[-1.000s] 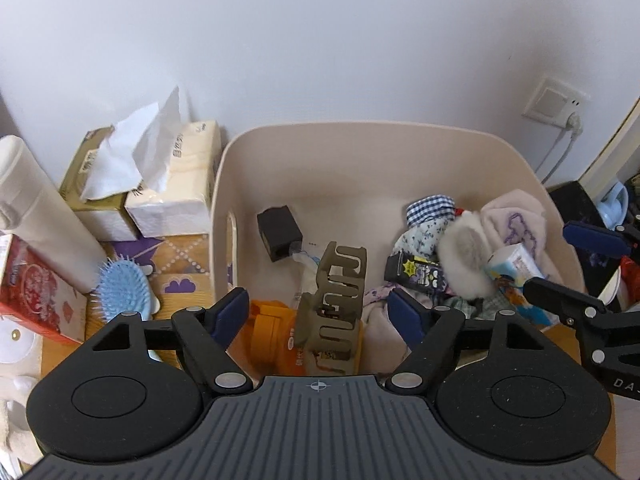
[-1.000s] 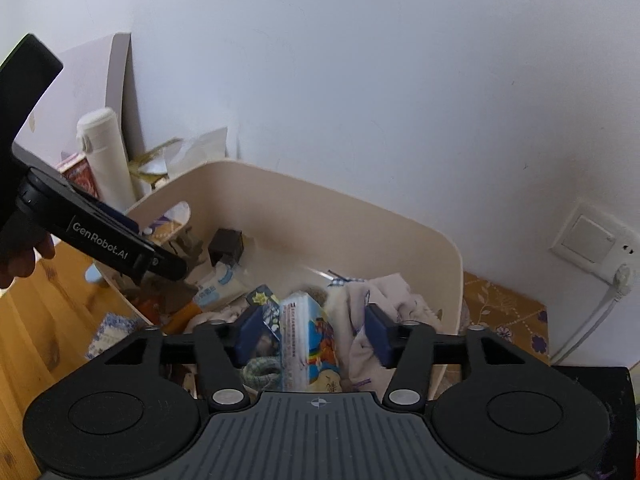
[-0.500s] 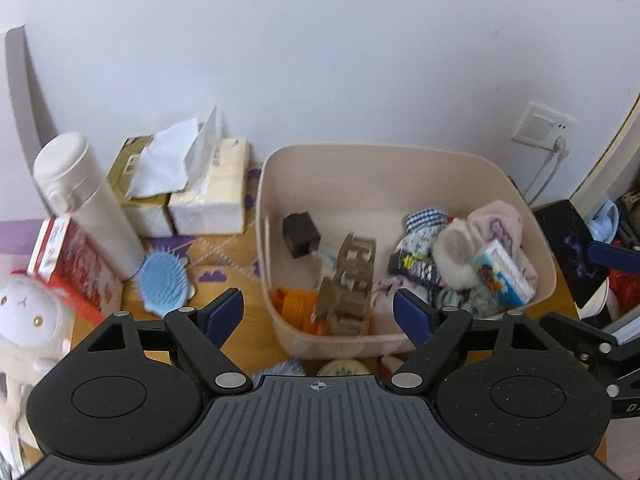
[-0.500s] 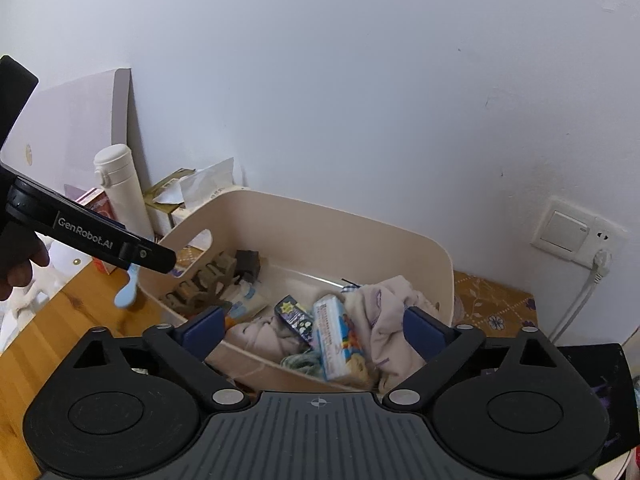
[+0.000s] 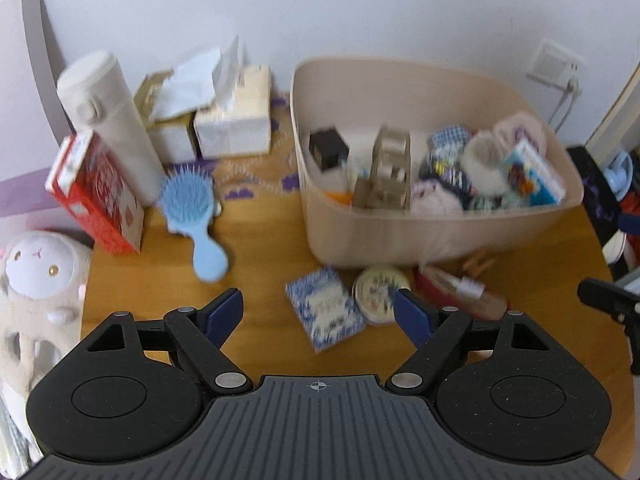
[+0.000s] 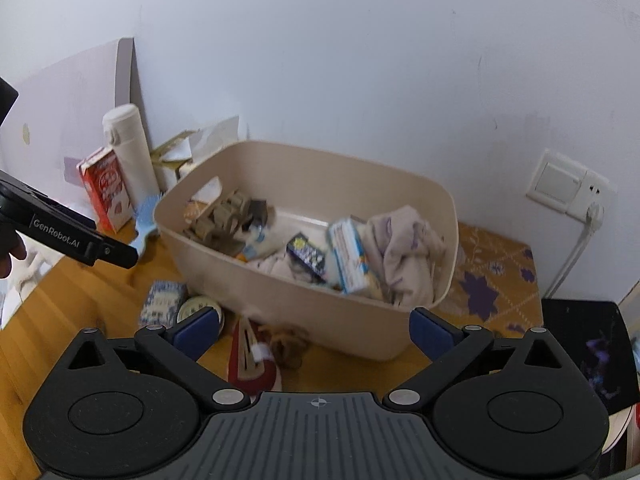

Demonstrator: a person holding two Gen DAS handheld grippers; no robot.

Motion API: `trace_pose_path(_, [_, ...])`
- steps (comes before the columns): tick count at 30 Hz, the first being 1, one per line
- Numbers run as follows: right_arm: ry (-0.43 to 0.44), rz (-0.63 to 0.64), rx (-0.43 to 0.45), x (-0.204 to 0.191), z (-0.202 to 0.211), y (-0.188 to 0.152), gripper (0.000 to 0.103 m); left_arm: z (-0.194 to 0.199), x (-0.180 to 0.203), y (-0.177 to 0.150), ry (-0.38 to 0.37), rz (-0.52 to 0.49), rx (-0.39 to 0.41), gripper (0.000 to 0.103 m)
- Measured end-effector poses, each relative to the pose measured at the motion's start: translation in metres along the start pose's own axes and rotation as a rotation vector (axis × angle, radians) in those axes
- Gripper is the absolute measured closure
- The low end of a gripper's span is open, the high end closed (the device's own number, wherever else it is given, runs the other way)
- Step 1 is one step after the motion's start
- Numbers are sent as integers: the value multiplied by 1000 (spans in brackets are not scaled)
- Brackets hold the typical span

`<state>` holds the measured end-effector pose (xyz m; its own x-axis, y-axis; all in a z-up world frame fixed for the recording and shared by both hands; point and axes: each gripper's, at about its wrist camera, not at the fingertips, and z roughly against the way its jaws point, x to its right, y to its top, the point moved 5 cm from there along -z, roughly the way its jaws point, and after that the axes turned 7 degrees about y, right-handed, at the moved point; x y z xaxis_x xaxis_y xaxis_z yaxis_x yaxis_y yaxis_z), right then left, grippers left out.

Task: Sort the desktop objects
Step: 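Open both grippers and pull back from the basket, then grasp the blue-and-white patterned box with the left gripper while the right grasps the red plush slipper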

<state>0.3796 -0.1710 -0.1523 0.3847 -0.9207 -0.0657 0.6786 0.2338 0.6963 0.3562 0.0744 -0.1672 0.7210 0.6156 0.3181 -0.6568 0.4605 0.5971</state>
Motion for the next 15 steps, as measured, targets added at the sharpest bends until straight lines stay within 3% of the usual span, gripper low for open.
trace_pose_path(8, [18, -2, -78, -5, -18, -22, 0, -27, 10, -32, 20, -81, -94, 19])
trace_pose_path(15, [46, -4, -155, -9, -43, -41, 0, -49, 18, -40, 22, -81, -146, 19])
